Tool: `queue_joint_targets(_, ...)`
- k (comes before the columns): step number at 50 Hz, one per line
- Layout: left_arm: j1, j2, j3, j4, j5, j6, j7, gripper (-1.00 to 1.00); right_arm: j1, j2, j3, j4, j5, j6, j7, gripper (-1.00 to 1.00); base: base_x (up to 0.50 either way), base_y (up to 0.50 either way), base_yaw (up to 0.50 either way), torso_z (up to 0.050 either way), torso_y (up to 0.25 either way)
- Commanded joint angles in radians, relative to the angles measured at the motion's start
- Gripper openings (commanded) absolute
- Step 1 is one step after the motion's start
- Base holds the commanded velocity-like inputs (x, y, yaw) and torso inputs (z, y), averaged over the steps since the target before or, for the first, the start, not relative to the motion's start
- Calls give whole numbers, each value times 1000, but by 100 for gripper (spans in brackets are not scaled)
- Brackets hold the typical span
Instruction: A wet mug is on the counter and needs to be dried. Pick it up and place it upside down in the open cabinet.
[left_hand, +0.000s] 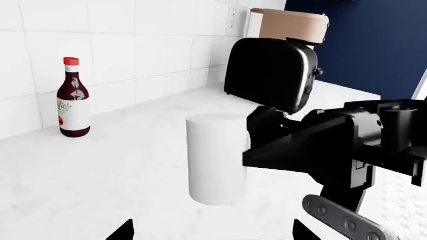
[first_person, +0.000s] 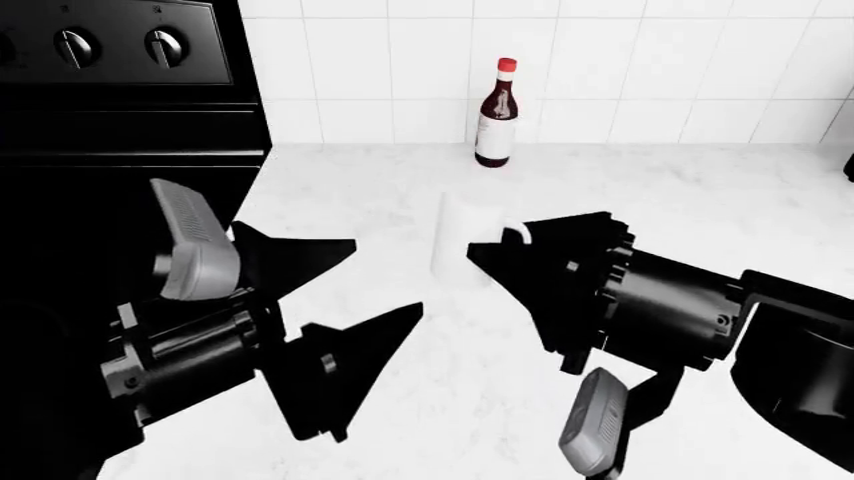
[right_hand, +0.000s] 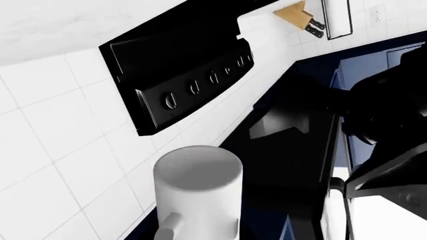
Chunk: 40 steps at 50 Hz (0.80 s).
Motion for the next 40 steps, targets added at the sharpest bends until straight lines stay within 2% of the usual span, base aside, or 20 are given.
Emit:
queue_joint_targets(1, -69, -46, 51, -36, -81, 15, -33, 100, -7, 12, 4, -14, -30, -3, 6, -100, 0, 0, 0, 0, 0)
queue_joint_targets(6, -107, -66, 71, -68, -132, 32, -53, 100, -16, 10, 0, -20, -44, -3, 7, -100, 0, 0, 0, 0, 0)
queue_joint_targets(15, -174, -126, 130, -171, -364, 121, -156, 100, -32, 12, -9, -23, -63, -9, 10, -100, 0, 0, 0, 2, 1)
queue_joint_targets(30, -256, -150, 210, -282, -446, 136, -144, 100, -82, 10, -27, -36, -103, 6, 29, -100, 0, 0, 0, 0, 0)
queue_joint_targets(40, -236, -134, 236, -314, -364, 87, -76, 100, -89, 17, -18, -55, -106, 21, 37, -100, 0, 0, 0, 0, 0)
